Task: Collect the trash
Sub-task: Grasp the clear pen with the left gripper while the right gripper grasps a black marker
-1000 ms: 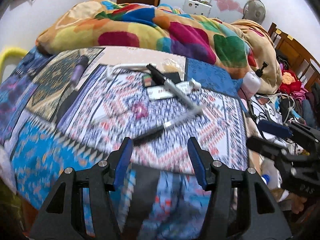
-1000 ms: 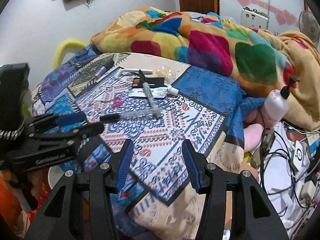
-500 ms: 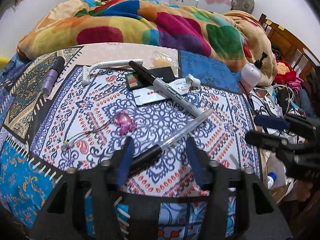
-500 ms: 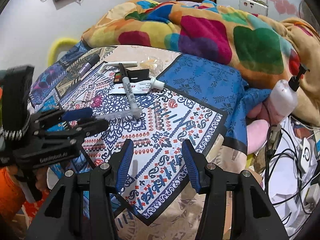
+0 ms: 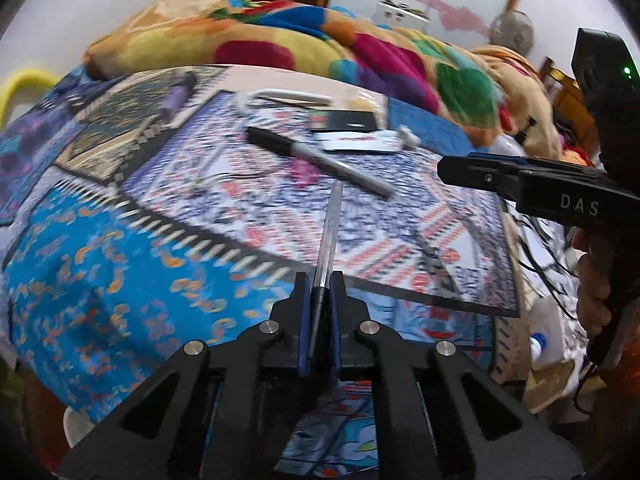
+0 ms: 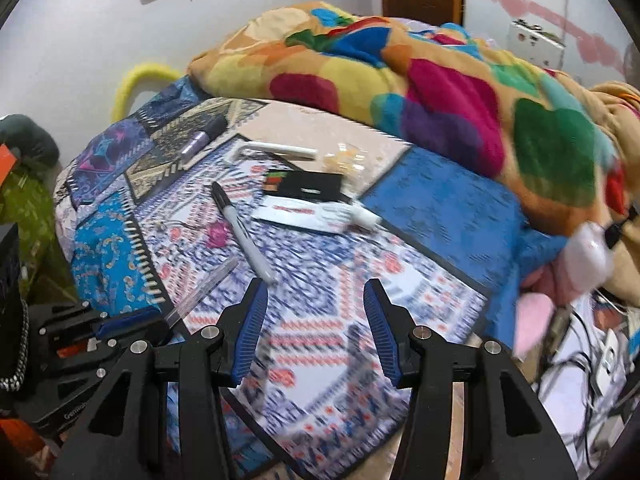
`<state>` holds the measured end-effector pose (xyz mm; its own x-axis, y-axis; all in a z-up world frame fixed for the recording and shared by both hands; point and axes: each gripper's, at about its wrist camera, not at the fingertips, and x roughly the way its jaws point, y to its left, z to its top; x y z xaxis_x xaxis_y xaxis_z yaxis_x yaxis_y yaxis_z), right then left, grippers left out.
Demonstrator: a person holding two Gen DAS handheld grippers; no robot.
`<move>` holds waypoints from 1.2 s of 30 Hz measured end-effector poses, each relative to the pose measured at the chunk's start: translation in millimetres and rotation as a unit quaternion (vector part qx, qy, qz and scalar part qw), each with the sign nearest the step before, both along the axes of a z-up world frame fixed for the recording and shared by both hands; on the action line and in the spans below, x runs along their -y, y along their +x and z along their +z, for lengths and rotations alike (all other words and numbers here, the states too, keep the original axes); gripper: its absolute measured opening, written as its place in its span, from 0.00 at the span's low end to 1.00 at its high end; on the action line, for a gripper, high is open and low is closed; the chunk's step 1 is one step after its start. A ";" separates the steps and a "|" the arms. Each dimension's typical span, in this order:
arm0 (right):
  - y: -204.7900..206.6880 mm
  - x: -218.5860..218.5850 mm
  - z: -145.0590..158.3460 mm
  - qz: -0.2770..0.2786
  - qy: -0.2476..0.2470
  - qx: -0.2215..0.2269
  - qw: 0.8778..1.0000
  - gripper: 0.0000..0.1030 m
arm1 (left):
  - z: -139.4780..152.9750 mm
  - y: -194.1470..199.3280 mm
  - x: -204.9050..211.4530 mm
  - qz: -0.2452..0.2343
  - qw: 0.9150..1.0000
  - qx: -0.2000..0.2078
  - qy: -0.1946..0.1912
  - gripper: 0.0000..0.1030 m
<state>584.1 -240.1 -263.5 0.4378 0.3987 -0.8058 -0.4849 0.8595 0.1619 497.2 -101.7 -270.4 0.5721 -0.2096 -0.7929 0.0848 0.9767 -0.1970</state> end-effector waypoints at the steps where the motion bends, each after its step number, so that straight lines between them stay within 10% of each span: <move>1: 3.3 -7.2 -1.8 0.010 0.003 -0.005 1.000 0.44 | 0.0 0.7 -2.2 0.008 1.000 0.000 0.004 0.08; 14: 7.9 -56.1 -28.5 0.068 -0.024 -0.001 0.997 0.11 | -5.8 6.9 -7.7 0.005 1.000 -0.012 -0.014 0.09; 29: -40.6 9.4 -26.7 0.038 -0.051 -0.030 0.998 0.10 | -6.6 5.4 18.3 -0.024 0.996 -0.002 0.089 0.11; 36: -43.8 3.0 -22.7 0.043 -0.064 -0.015 0.997 0.10 | -6.0 1.5 18.5 -0.020 0.998 -0.002 0.060 0.09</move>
